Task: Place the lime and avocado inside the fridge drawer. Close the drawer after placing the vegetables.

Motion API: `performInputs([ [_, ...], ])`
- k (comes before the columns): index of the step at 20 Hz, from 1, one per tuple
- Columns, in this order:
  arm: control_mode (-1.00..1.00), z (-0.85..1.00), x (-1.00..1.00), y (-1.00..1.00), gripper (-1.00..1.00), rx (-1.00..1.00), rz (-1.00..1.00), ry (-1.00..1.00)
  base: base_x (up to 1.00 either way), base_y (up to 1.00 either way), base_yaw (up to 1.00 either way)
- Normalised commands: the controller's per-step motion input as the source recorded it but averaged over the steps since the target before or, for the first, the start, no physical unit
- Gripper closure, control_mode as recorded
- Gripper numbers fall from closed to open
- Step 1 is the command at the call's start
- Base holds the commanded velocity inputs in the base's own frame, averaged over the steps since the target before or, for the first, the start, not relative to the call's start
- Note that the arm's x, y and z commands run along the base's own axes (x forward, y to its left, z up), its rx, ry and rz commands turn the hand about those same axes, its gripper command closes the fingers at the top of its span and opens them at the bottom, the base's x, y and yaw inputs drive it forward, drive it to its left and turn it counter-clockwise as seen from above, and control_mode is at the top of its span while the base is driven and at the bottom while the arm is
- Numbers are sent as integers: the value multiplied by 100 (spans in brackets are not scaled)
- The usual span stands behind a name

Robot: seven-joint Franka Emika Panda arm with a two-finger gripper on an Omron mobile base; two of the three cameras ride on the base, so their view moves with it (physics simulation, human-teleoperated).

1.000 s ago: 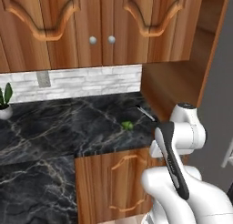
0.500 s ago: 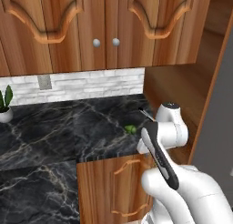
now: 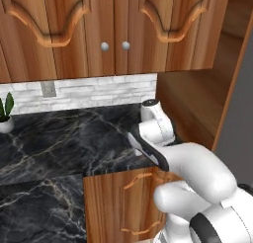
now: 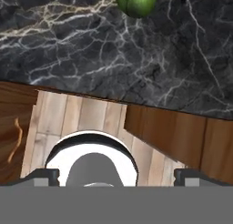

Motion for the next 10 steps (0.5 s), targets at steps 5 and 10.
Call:
performInputs([
  [5,-100,0,81,5,-100,-4,-1,13,0,0,0],
  [10,-100,-22,81,0,-100,0,0,8,0,0,0],
])
